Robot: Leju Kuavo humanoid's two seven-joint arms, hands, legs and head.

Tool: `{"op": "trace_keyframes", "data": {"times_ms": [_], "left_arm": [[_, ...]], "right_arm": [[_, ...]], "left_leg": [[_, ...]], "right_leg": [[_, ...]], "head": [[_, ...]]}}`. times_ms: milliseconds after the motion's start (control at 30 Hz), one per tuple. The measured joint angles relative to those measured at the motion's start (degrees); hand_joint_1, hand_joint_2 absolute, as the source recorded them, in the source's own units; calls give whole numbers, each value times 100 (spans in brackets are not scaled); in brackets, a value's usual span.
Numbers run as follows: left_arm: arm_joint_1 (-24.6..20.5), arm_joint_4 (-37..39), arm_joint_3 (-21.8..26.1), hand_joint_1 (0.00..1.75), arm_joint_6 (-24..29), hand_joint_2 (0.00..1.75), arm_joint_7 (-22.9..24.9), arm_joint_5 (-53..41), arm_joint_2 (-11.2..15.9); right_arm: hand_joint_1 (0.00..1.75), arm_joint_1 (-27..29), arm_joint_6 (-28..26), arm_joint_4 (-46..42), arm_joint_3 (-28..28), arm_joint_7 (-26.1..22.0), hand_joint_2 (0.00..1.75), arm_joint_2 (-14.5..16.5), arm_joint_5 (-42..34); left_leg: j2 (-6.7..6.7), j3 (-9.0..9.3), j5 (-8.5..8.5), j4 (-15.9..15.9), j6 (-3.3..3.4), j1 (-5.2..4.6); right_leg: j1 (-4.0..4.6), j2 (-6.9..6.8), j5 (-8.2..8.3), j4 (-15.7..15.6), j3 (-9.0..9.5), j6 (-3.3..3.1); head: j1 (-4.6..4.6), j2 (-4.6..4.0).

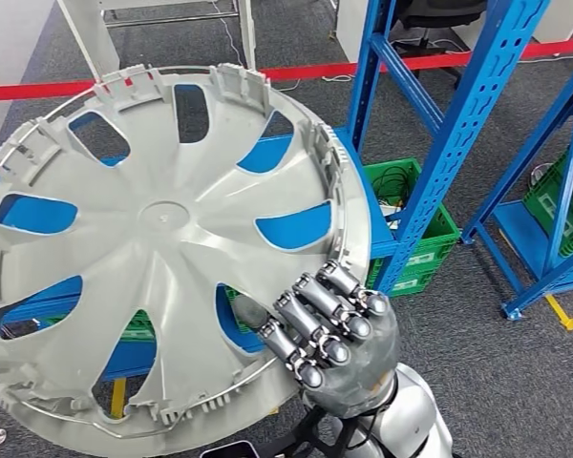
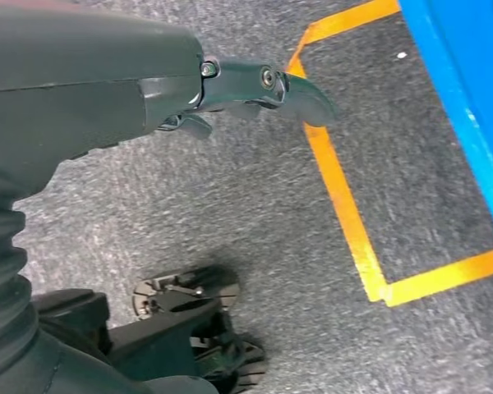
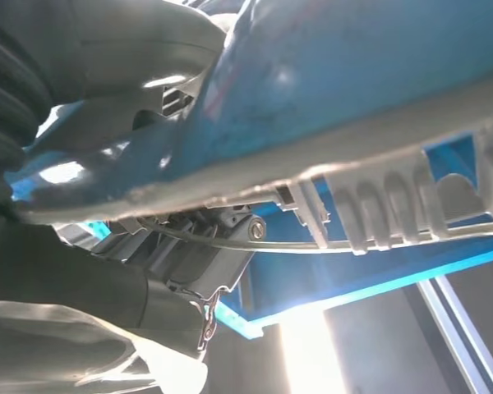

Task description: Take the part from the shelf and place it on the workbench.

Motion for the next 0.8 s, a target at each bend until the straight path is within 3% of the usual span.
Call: {"op": "trace_keyframes", "data": {"times_ms": [567, 800], "left_arm": [[227, 2, 97, 0, 347, 175, 339, 311, 211], [371, 2, 299, 0, -59, 175, 1313, 720, 305]], "right_arm": [[175, 367, 34, -659, -199, 428, 175, -184, 119], [175, 391, 51, -682, -124, 687, 175, -333, 119]], "left_leg": [[2, 3, 0, 0, 1, 0], [2, 2, 0, 0, 0, 0]], "right_leg": [[0, 2, 0, 0, 2, 0], [0, 3, 0, -1, 1, 0]], "head": [[-2, 0], [-3, 0]]}}
